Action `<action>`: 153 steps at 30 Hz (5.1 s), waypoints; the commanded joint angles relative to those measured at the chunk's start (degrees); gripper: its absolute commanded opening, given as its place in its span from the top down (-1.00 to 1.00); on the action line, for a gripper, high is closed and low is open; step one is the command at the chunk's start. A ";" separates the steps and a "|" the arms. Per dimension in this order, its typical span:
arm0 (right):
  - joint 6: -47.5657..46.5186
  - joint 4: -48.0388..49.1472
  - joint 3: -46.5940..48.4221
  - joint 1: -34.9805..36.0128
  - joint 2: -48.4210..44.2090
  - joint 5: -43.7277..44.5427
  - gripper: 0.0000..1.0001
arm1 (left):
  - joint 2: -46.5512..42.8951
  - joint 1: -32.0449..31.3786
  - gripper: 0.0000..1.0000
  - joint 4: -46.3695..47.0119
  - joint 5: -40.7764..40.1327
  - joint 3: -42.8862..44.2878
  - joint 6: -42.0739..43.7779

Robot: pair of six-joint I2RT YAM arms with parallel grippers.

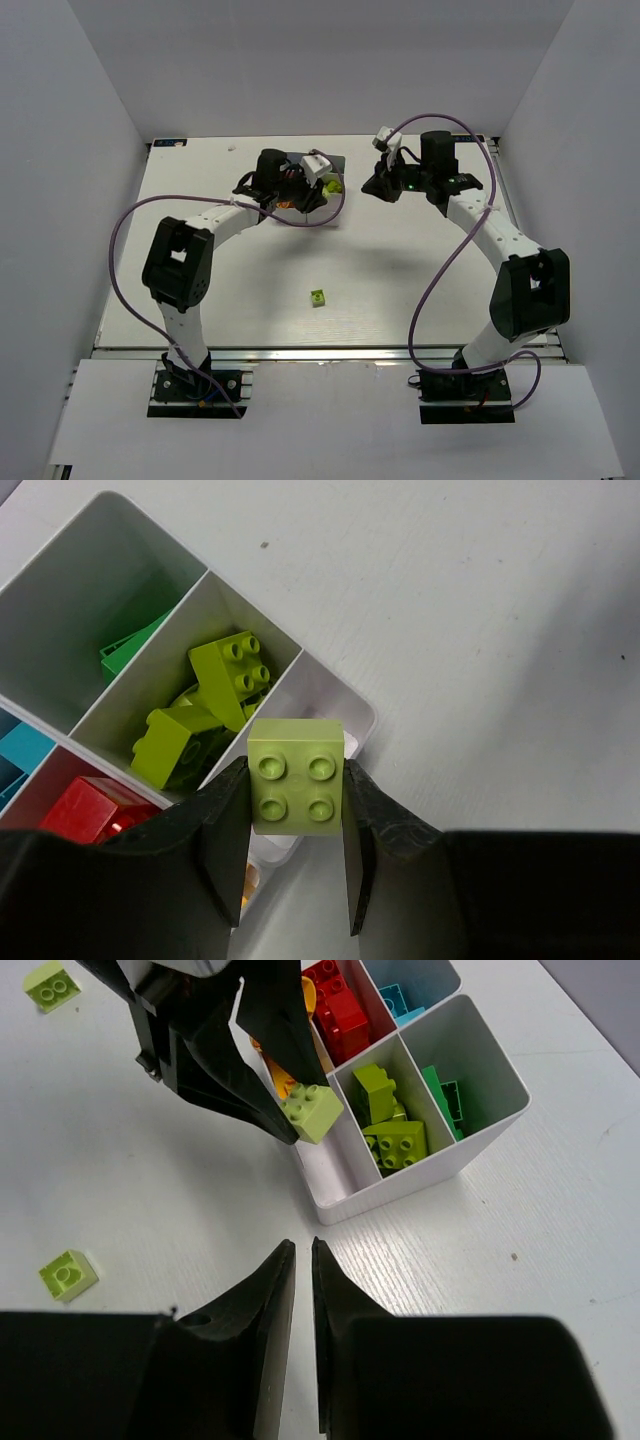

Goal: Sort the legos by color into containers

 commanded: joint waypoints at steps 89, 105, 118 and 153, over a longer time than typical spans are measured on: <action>-19.49 -3.60 9.95 17.71 12.01 21.97 0.97 | -50.90 22.25 -0.71 -39.93 -43.16 -31.77 -56.00; -18.69 -0.24 18.03 17.00 22.56 28.49 0.41 | -51.25 22.43 -0.71 -39.05 -44.84 -33.09 -54.33; -18.70 -2.08 17.33 16.21 21.25 26.30 -0.46 | -47.38 22.69 -0.71 -38.70 -46.16 -32.21 -52.31; -17.73 -12.81 14.52 11.29 8.41 2.83 0.09 | -21.00 29.28 0.43 -26.40 -42.92 -26.67 -44.84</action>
